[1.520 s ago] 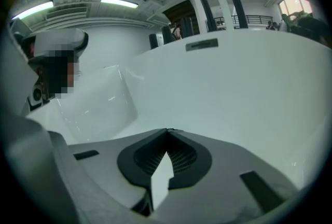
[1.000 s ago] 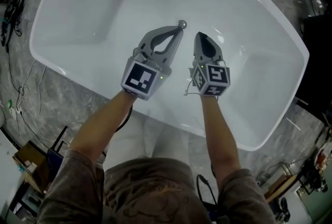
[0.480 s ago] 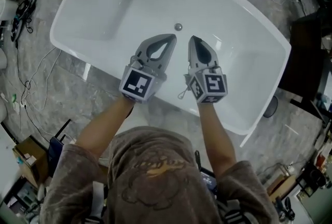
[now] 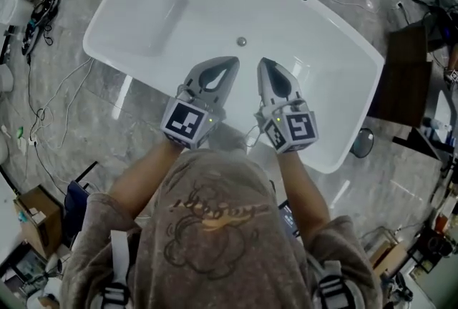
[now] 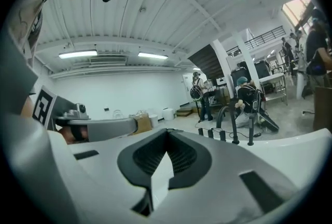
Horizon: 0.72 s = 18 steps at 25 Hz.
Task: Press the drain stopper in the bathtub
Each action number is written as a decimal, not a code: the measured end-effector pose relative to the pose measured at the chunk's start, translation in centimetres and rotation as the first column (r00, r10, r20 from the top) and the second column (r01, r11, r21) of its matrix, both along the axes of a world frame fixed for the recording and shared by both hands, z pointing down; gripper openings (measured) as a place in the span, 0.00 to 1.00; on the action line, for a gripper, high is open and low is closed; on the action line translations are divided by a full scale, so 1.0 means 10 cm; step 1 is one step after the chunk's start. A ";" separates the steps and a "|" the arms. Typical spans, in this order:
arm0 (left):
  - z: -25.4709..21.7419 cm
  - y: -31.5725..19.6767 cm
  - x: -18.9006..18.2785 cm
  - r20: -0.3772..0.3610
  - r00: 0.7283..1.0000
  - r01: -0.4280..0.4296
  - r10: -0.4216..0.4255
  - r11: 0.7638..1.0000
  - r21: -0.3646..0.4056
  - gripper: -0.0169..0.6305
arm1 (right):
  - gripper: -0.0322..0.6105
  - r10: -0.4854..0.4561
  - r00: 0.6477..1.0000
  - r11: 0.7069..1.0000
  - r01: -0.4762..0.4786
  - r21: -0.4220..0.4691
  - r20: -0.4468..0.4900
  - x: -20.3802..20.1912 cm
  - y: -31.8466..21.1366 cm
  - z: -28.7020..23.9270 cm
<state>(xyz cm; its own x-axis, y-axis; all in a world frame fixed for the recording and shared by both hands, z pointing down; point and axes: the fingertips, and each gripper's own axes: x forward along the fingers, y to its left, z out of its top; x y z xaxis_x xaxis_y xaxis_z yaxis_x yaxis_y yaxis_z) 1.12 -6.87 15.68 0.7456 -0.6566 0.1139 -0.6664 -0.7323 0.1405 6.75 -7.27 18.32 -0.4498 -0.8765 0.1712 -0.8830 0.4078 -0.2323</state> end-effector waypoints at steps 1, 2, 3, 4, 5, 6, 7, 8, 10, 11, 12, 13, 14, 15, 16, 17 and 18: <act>-0.04 0.06 0.00 0.002 1.000 -0.005 0.005 1.000 0.000 0.03 | 0.05 -0.011 1.000 1.000 0.011 0.007 0.004 -0.02 0.06 -0.08; -0.08 0.12 0.00 0.004 1.000 -0.009 0.009 1.000 0.003 0.03 | 0.05 -0.024 1.000 1.000 0.024 0.016 0.006 -0.04 0.13 -0.15; -0.13 0.18 -0.01 0.005 1.000 -0.015 0.015 1.000 0.008 0.03 | 0.05 -0.039 0.999 0.999 0.038 0.026 0.005 -0.06 0.21 -0.22; -0.18 0.24 -0.01 0.005 1.000 -0.020 0.020 1.000 0.018 0.03 | 0.05 -0.053 0.999 0.998 0.053 0.034 0.005 -0.08 0.29 -0.27; -0.23 0.30 -0.02 0.003 1.000 -0.027 0.027 0.999 0.033 0.03 | 0.05 -0.068 0.998 0.997 0.067 0.041 0.005 -0.10 0.37 -0.32; -0.28 0.35 -0.03 0.000 0.999 -0.034 0.034 0.998 0.051 0.03 | 0.05 -0.081 0.997 0.996 0.081 0.045 0.008 -0.13 0.44 -0.36; -0.33 0.40 -0.05 -0.003 0.999 -0.040 0.040 0.997 0.063 0.03 | 0.05 -0.097 0.995 0.994 0.096 0.047 0.011 -0.16 0.51 -0.40; -0.38 0.45 -0.07 -0.006 0.999 -0.040 0.041 0.997 0.066 0.03 | 0.05 -0.114 0.993 0.992 0.114 0.050 0.012 -0.20 0.58 -0.43; -0.46 0.55 -0.10 -0.010 0.999 -0.039 0.040 0.997 0.065 0.03 | 0.05 -0.154 0.988 0.987 0.154 0.056 0.010 -0.26 0.71 -0.49; -0.50 0.61 -0.10 -0.012 0.999 -0.043 0.044 0.997 0.068 0.03 | 0.05 -0.173 0.985 0.983 0.173 0.061 0.007 -0.28 0.78 -0.52; -0.52 0.67 -0.09 -0.013 0.999 -0.051 0.052 0.996 0.074 0.03 | 0.05 -0.189 0.982 0.980 0.189 0.066 0.003 -0.29 0.85 -0.55; -0.54 0.72 -0.07 -0.013 0.998 -0.061 0.062 0.995 0.079 0.03 | 0.05 -0.202 0.979 0.977 0.202 0.074 -0.002 -0.30 0.92 -0.58; -0.56 0.78 -0.06 -0.011 0.997 -0.070 0.072 0.994 0.085 0.03 | 0.05 -0.215 0.977 0.973 0.215 0.084 -0.008 -0.31 0.98 -0.61; -0.58 0.83 -0.05 -0.009 0.997 -0.079 0.080 0.993 0.090 0.03 | 0.05 -0.230 0.973 0.968 0.230 0.098 -0.013 -0.33 1.03 -0.65; -0.60 0.87 -0.04 -0.007 0.996 -0.087 0.088 0.992 0.095 0.03 | 0.05 -0.245 0.969 0.963 0.245 0.114 -0.018 -0.34 1.08 -0.69; -0.61 0.92 -0.04 -0.005 0.996 -0.093 0.094 0.991 0.098 0.03 | 0.05 -0.257 0.966 0.957 0.258 0.130 -0.023 -0.35 1.13 -0.73; -0.62 0.96 -0.03 -0.003 0.995 -0.098 0.099 0.990 0.101 0.03 | 0.05 -0.266 0.964 0.953 0.267 0.143 -0.027 -0.34 1.17 -0.76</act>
